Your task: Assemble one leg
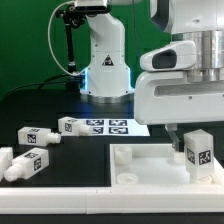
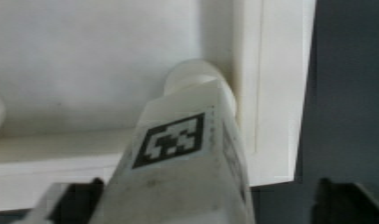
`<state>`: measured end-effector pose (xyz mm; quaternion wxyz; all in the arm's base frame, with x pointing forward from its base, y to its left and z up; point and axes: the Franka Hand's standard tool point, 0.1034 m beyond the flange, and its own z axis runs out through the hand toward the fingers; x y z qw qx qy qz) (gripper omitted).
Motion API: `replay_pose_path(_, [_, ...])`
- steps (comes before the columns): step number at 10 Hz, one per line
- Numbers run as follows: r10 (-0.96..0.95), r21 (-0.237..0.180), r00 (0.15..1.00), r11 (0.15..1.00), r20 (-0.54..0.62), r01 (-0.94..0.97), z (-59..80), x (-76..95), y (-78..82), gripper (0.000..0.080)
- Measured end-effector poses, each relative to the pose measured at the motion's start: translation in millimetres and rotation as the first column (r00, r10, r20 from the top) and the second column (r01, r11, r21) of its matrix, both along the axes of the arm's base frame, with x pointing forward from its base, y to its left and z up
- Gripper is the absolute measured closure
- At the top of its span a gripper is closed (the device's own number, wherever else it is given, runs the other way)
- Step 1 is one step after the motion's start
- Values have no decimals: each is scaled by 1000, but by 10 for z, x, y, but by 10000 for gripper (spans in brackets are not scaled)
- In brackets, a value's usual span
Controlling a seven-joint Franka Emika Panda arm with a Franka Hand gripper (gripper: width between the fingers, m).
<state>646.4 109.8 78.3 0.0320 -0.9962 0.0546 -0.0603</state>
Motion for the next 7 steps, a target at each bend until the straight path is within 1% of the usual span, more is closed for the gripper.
replay_pose_path(1, [-67, 9, 998, 998, -4, 67, 0, -1, 3, 447])
replay_pose_path(2, [-147, 18, 989, 989, -11, 147, -3, -3, -5, 514])
replay_pose_path(4, [-257, 29, 966, 966, -18, 257, -7, -6, -10, 514])
replay_pose_path(5, [-419, 34, 908, 907, -14, 420, -9, -17, -17, 514])
replay_pose_path(6, [-558, 44, 830, 828, -26, 558, -11, -23, -33, 514])
replay_pose_path(7, [-693, 61, 719, 716, -55, 695, -18, -29, -56, 514])
